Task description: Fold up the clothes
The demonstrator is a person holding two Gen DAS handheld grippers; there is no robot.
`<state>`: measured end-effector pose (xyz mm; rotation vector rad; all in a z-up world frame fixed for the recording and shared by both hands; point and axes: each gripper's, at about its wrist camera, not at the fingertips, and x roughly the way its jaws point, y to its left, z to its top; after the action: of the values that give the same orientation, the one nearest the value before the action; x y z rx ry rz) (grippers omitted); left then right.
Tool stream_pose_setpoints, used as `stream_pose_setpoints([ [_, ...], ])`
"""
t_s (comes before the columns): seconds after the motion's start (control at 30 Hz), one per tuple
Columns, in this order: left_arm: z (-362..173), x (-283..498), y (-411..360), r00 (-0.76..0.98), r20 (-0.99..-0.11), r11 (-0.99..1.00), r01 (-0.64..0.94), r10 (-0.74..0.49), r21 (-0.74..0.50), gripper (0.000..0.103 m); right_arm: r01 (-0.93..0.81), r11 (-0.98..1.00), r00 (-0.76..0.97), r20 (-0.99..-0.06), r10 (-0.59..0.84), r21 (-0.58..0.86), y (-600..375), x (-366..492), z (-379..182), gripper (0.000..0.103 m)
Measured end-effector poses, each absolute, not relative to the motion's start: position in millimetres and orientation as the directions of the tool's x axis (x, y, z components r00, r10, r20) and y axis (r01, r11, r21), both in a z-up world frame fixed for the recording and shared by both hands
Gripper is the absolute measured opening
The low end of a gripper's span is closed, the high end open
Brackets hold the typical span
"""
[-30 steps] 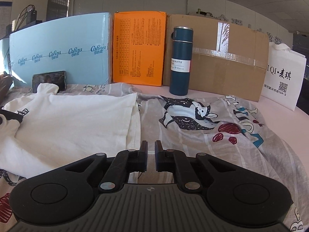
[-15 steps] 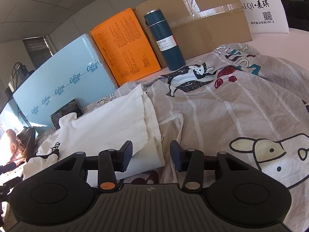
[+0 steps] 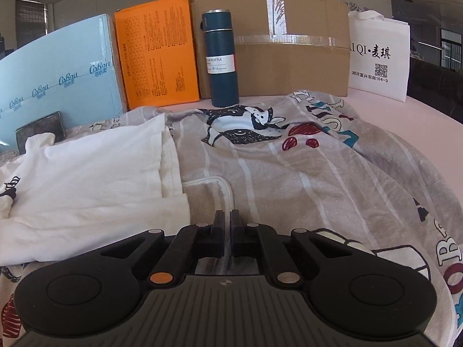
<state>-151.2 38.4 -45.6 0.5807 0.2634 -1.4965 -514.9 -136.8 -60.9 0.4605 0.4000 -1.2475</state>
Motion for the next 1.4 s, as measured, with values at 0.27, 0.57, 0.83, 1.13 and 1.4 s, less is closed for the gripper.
stream_pose_setpoints([
  [0.27, -28.5, -130.9, 33.0, 0.059, -0.485, -0.001, 0.992, -0.872, 0.123, 0.081, 0.944, 0.293, 0.33, -0.478, -0.814, 0.154, -131.8, -510.4, -50.4, 0.075],
  [0.57, 36.4, -61.3, -2.8, 0.027, -0.346, 0.036, 0.999, -0.938, -0.018, 0.081, 0.921, 0.348, 0.39, -0.399, -0.83, 0.177, -165.3, -480.0, -13.7, 0.086],
  [0.83, 38.1, -33.2, -96.6, -0.101, -0.418, -0.1, 0.995, -0.903, -0.023, 0.082, 0.748, 0.577, 0.664, -0.356, -0.658, 0.328, -223.9, -398.3, 24.9, 0.094],
  [1.13, -14.4, -14.9, -202.5, -0.231, -0.499, -0.172, 0.972, -0.835, -0.161, 0.081, 0.599, 0.532, 0.8, -0.452, -0.394, 0.598, -328.6, -279.9, -8.6, 0.094],
  [1.4, -53.2, 4.1, -229.1, -0.292, -0.521, -0.147, 0.942, -0.802, -0.302, 0.08, 0.549, 0.465, 0.835, -0.477, -0.274, 0.694, -364.9, -219.6, -48.0, 0.094],
])
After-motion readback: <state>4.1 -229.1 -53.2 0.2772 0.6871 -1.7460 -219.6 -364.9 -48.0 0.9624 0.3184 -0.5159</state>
